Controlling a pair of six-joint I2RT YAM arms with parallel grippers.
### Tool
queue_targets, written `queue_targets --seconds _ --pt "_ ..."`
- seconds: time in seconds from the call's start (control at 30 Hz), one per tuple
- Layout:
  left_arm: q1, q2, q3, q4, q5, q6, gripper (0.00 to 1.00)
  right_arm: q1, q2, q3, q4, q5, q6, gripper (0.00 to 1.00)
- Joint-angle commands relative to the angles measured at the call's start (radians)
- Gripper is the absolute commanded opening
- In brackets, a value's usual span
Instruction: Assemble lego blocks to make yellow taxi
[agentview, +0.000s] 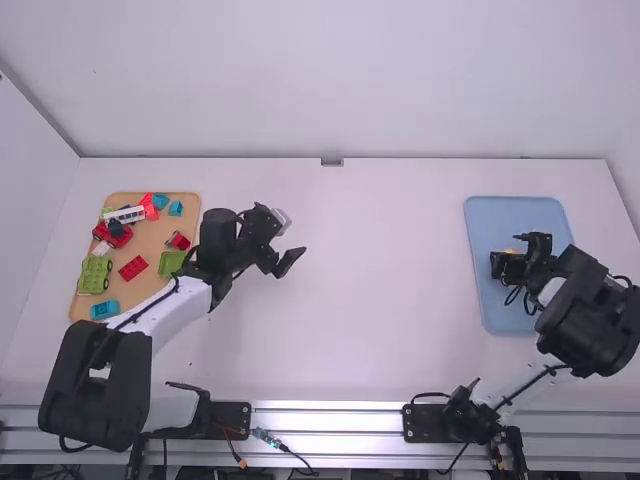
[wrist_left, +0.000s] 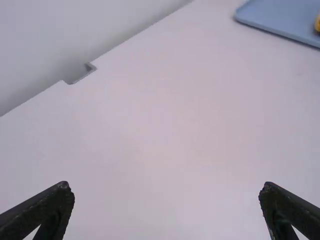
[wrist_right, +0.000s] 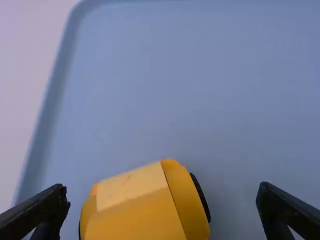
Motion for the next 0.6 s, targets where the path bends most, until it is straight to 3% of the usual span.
queue_targets --seconds 0.0,0.23,0.57 --pt "0.005 -0.001 -0.008 0.025 -0.109 -0.143 0.99 0.017 -0.039 0.010 -0.008 0.007 0.094 0.99" --pt "0.006 -0.001 0.070 -0.076 -0.219 -0.237 0.99 0.062 -0.258 0.010 -0.181 0.125 0.145 0.99" --pt "0.006 -0.001 0.322 -0.349 -0.458 -0.424 0.99 0.185 -0.614 0.089 -0.543 0.159 0.159 0.99"
